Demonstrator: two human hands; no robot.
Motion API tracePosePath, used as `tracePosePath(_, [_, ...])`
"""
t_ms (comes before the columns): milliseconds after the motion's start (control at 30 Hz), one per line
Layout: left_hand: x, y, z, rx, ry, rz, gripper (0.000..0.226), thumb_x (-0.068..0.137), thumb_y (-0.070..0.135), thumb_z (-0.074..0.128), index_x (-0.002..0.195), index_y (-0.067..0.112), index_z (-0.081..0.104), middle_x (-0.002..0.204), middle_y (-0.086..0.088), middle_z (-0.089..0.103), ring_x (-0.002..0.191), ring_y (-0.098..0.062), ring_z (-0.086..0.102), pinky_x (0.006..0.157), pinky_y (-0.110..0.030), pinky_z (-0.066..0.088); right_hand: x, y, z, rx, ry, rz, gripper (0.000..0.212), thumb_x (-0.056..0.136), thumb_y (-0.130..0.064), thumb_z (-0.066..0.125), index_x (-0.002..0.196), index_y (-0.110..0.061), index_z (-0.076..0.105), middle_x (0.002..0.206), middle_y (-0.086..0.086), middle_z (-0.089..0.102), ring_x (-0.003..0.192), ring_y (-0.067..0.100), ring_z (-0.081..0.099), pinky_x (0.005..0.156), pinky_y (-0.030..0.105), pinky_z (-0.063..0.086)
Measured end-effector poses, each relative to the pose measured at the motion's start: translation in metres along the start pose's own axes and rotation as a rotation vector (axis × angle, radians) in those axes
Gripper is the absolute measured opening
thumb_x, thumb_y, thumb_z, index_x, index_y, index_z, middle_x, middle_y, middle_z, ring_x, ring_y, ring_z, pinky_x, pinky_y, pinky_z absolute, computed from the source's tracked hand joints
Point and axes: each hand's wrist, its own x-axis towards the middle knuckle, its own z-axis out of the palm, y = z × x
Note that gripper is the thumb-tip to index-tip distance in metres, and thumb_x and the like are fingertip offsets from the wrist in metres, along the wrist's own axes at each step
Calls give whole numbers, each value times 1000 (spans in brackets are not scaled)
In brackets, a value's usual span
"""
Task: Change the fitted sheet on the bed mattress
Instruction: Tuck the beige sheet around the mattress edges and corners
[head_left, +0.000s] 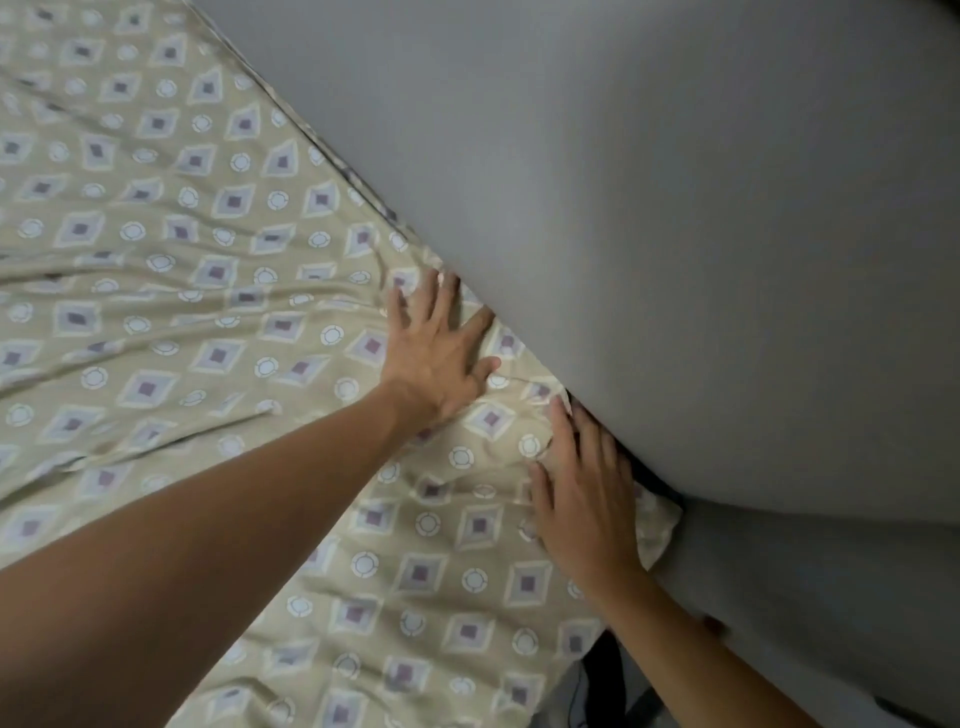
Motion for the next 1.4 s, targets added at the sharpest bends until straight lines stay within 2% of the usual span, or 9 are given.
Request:
tracePosePath(167, [-56,29,15,-47,94,200,63,104,63,26,161,35,29,169,-12,22,159,-35,10,124,-64,14,-47,20,10,79,194,54,38,83,-13,64,119,-20,56,116,6,53,104,32,53,83,45,49])
tracePosePath(300, [-80,45,25,-11,158,392,61,105,57,35,161,33,32,162,-6,32,155,-31,23,123,-60,18,-82,47,12,103,239,37,32,73,3,70,79,-18,47,95,3,47,90,28,47,74,42,43])
tracePosePath(467, [-78,74,36,-34,60,304,67,101,65,30,162,40,24,171,-5,18,159,-28,9,126,-60,9,-108,49,9,91,243,190,20,79,-6,63,98,-14,65,118,5,54,103,28,57,70,37,50])
tracePosePath(633, [-85,97,29,-23,31,236,73,100,66,32,165,36,18,172,-11,11,160,-32,3,127,-61,4,-121,39,-1,60,157,418,23,85,-17,65,106,-11,57,119,10,44,75,33,62,49,31,37])
tracePosePath(800, [-103,99,28,-28,119,421,63,100,60,41,156,32,38,166,-3,31,156,-28,20,127,-53,17,-117,36,-15,66,73,459,28,84,-12,60,111,-8,54,119,10,41,92,33,61,56,36,46])
tracePosePath(933, [-108,101,39,10,-49,407,73,101,66,36,165,39,13,175,-1,6,161,-26,1,129,-54,9,-118,45,-18,119,-164,594,46,96,-18,51,140,-7,42,123,14,63,103,39,68,70,38,41])
tracePosePath(1167, [-104,123,45,-35,-155,368,94,90,86,36,164,46,-4,173,3,-21,159,-21,-24,126,-64,-5,-115,40,-5,223,140,324,54,82,-10,59,136,-11,53,144,8,45,127,30,47,93,43,54])
tracePosePath(1300, [-107,110,37,-55,-5,428,72,96,70,48,158,39,29,171,0,16,159,-26,11,123,-60,22,-108,55,14,247,60,265,60,85,-14,58,144,-13,53,165,10,26,151,31,25,119,44,37])
tracePosePath(1400, [-111,91,38,-85,205,413,40,93,47,64,128,28,61,135,-3,49,125,-30,46,93,-51,47,-110,58,17,194,58,297,72,83,-17,59,152,-8,40,158,7,33,144,27,30,115,46,43])
